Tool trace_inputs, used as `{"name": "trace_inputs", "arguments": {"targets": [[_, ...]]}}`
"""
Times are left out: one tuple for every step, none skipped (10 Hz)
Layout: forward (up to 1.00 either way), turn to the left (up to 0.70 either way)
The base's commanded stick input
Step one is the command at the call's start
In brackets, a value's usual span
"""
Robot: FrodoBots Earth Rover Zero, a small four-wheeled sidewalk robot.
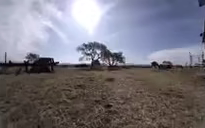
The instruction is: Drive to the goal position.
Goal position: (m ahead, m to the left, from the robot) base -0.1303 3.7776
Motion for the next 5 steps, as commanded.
{"name": "trace_inputs", "arguments": {"targets": [[0.7,0.27],[0.7,0.27],[0.7,0.27],[0.7,0.27],[0.7,0.27]]}}
